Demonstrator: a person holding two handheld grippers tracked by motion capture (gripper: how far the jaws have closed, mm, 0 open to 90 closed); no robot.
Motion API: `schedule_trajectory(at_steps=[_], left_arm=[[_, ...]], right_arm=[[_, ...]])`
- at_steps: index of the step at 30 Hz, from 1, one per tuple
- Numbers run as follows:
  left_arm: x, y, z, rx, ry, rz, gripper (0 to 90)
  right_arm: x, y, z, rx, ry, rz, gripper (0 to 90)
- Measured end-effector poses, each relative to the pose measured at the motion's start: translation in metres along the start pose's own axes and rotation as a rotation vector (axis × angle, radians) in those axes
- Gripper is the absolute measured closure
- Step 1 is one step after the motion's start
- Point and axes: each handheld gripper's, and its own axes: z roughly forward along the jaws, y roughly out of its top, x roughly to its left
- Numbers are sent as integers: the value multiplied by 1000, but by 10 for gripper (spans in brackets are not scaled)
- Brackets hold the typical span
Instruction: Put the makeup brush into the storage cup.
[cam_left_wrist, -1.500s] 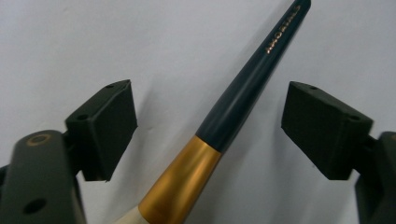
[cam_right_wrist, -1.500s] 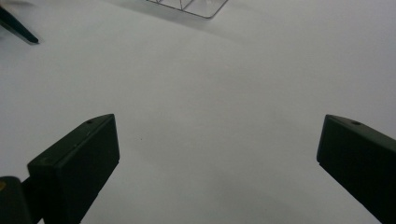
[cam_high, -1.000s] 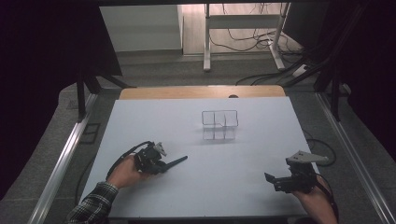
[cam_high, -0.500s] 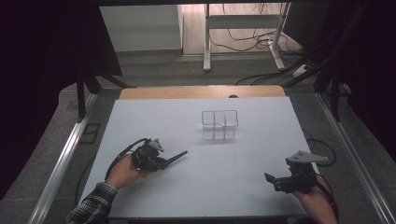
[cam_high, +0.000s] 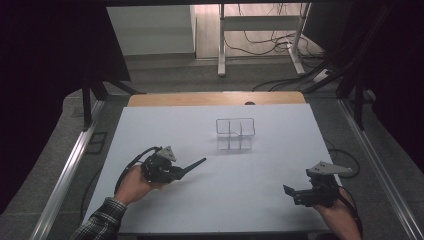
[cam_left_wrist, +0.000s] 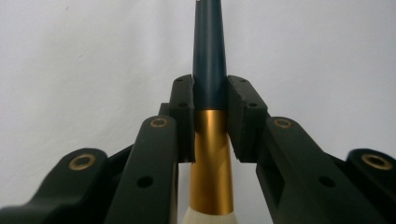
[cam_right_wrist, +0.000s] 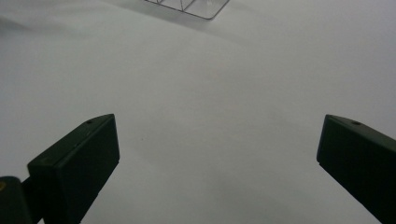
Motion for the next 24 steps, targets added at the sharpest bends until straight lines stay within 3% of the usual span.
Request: schedule_trajectory(at_steps=[6, 9, 10, 16, 24], left_arm=[[-6, 3, -5, -47, -10, 6, 737], [-10, 4, -4, -77, -24, -11, 737], [-11, 5, -6, -66, -23, 14, 736], [-17, 6, -9, -115, -42, 4, 737], [-27, 9, -15, -170, -54, 25, 736]], right_arm=[[0, 0, -1, -8, 3, -2, 0], [0, 1, -1, -9, 4, -1, 0], [0, 1, -1, -9, 6, -1, 0], [1, 2, -2, -15, 12, -5, 0], [1, 4, -3, -23, 11, -19, 0]])
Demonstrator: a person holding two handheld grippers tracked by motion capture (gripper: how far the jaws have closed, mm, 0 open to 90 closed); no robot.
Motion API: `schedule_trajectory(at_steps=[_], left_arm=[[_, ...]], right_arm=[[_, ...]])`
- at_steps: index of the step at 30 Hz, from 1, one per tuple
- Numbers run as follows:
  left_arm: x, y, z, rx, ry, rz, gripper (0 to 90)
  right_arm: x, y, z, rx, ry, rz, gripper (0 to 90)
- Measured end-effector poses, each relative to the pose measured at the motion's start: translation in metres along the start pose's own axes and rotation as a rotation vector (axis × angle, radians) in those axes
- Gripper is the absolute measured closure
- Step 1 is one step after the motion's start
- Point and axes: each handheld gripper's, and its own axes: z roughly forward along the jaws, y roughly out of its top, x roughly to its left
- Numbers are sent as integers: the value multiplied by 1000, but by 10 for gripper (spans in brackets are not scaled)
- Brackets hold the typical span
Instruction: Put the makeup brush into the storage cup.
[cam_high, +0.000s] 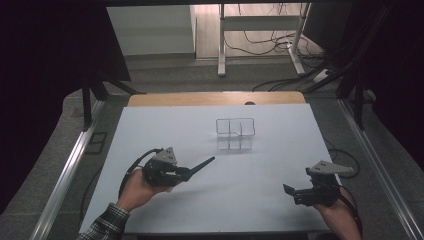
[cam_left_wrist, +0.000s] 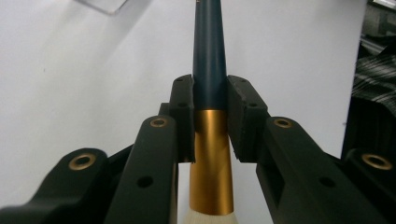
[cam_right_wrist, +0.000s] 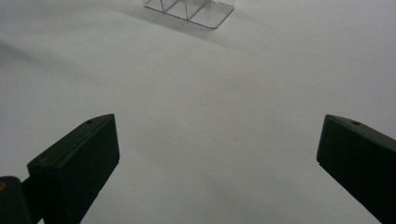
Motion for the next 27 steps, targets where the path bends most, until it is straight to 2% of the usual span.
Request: schedule_trajectory(at_steps=[3, 14, 17, 23, 27], left_arm=[[-5, 3, -1, -33, -13, 4, 736], [-18, 8, 0, -56, -22, 32, 737], [-20, 9, 2, -55, -25, 40, 736], [-24, 12, 6, -58, -43, 45, 736], [-28, 15, 10, -55, -53, 57, 736]], right_arm=[[1, 1, 0, 1, -3, -8, 0], [9, 5, 3, 21, 32, -22, 0], [12, 7, 4, 26, 41, -23, 0], [16, 12, 5, 16, 82, 16, 0], [20, 18, 5, 19, 97, 2, 0]])
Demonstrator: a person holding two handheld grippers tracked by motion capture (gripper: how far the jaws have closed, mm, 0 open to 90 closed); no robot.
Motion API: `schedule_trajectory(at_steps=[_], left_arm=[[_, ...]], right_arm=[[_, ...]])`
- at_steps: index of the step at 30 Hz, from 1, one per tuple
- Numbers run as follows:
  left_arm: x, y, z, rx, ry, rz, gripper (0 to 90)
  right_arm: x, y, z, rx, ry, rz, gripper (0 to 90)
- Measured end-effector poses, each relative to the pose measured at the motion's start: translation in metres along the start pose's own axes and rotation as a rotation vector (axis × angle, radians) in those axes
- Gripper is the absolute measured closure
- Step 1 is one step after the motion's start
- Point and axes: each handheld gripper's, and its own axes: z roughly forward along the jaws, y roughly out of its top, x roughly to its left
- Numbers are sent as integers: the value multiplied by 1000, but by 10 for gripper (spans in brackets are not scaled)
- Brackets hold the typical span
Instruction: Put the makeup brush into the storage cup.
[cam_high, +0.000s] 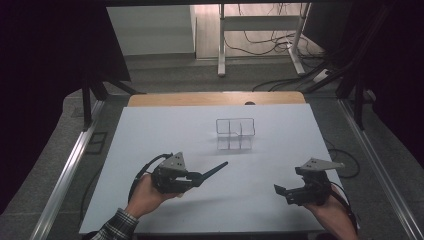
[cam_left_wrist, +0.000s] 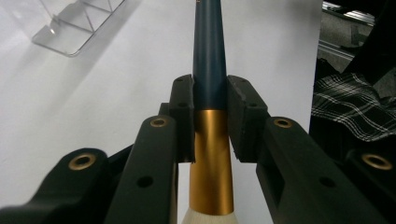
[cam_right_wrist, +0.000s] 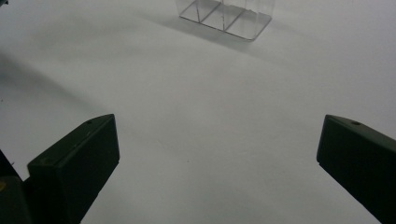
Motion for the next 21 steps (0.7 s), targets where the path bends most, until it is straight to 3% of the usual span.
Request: schedule_trajectory(at_steps=[9, 21], left_arm=[[-3, 4, 7, 16, -23, 21, 736], [-7, 11, 13, 14, -38, 48, 736]], right_arm=[[8, 6, 6, 23, 23, -61, 0], [17, 17, 10, 4, 53, -112, 0]])
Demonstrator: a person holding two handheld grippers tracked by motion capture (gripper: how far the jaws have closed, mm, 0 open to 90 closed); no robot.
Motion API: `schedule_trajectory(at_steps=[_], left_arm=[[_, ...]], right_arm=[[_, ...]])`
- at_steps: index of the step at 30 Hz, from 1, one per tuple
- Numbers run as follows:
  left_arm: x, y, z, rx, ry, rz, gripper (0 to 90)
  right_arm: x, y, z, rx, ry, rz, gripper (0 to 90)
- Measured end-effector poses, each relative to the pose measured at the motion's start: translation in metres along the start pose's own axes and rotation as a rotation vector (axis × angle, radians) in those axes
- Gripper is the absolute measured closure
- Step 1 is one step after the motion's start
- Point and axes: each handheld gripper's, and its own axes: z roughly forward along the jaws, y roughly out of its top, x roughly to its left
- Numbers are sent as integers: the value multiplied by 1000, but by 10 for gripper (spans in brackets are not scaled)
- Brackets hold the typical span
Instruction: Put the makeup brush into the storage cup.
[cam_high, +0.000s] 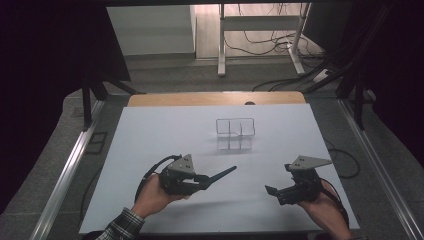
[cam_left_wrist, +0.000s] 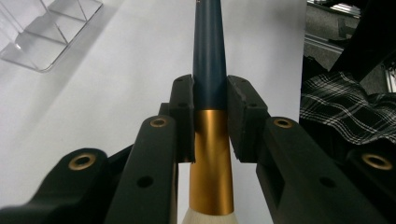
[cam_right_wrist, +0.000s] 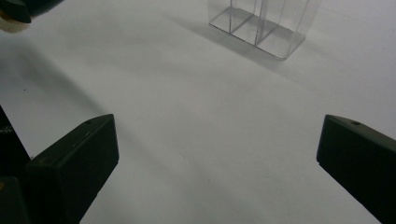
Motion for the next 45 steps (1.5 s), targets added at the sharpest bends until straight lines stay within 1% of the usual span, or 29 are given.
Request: schedule_trajectory(at_steps=[1, 3, 5, 6, 8, 9, 11, 13, 14, 15, 17, 19, 21, 24, 27, 29, 31, 33, 37, 38, 39, 41, 45], left_arm=[[0, 0, 0, 1, -1, 2, 736], [-1, 2, 1, 8, -2, 12, 736], [-1, 2, 1, 11, -3, 20, 736], [-1, 3, 2, 13, -3, 22, 736], [-1, 4, 3, 14, -6, 26, 736], [-1, 4, 3, 16, -8, 32, 737], [-2, 5, 5, 17, -12, 30, 736], [-2, 5, 6, 22, -17, 35, 736], [-2, 5, 6, 22, -17, 35, 736], [-2, 6, 7, 25, -18, 43, 736], [-2, 6, 7, 27, -19, 44, 736], [-3, 6, 8, 24, -22, 42, 736], [-3, 6, 8, 31, -22, 47, 736], [-3, 6, 9, 35, -24, 45, 736], [-2, 6, 10, 41, -28, 46, 736], [-2, 6, 10, 47, -30, 52, 736], [-2, 6, 11, 48, -30, 52, 736], [-2, 6, 12, 51, -29, 53, 736], [-2, 6, 13, 56, -31, 55, 736], [-2, 6, 13, 57, -32, 55, 736], [-2, 6, 13, 58, -33, 56, 736], [-2, 6, 14, 64, -36, 59, 736], [-2, 7, 15, 73, -39, 59, 736]], right_arm=[[1, 3, 1, -4, 2, -16, 0], [3, 6, 2, -5, 8, -29, 0], [4, 8, 3, -9, 14, -25, 0], [6, 11, 4, -13, 30, -24, 0], [7, 13, 5, -11, 37, -21, 0], [10, 18, 8, -14, 52, -21, 0], [12, 22, 11, -15, 70, -23, 0], [15, 27, 14, -17, 88, -34, 0], [15, 27, 14, -17, 88, -34, 0], [18, 31, 17, -20, 104, -48, 0], [21, 35, 21, -13, 103, -67, 0], [23, 37, 22, -9, 103, -75, 0], [25, 41, 25, -9, 104, -83, 0], [27, 45, 28, 3, 102, -88, 0], [28, 48, 32, 16, 111, -78, 4], [29, 50, 35, 33, 109, -83, 4], [30, 51, 37, 37, 111, -88, 4], [32, 52, 39, 43, 123, -92, 4], [36, 55, 46, 86, 122, -112, 4], [37, 55, 47, 95, 129, -117, 4], [40, 56, 50, 111, 140, -134, 4], [43, 57, 53, 125, 147, -152, 4], [46, 59, 55, 132, 160, -166, 3]])
